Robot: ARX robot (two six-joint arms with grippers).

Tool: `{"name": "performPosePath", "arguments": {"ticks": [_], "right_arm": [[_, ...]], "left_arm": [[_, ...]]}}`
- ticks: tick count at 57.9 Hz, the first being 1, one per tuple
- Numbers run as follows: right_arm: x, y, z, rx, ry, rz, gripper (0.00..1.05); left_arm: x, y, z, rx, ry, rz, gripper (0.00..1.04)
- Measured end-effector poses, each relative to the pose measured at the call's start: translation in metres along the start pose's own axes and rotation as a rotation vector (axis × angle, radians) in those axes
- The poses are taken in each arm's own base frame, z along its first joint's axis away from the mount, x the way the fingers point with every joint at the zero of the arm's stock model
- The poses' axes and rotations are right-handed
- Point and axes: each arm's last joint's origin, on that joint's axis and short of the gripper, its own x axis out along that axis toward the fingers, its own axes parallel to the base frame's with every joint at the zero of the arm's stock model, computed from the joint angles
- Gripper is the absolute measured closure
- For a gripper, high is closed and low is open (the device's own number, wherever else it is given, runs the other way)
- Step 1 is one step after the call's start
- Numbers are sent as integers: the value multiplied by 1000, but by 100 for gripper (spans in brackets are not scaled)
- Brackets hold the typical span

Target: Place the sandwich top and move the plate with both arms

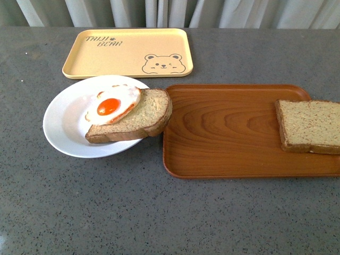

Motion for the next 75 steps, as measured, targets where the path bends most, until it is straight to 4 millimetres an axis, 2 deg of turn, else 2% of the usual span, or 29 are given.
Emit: {"name": "performPosePath", "arguments": {"ticks": [62,68,72,75], "right_arm": [[0,0,0,4,4,2,9],[7,-9,0,182,440,-24,9],[18,-21,-1,245,552,-101,9],[29,-32,-1,271,572,-148,9]], "left_arm": [[0,0,0,0,0,0,9],[0,0,0,0,0,-1,9],[0,0,0,0,0,0,9],[0,0,0,0,0,0,9]]}}
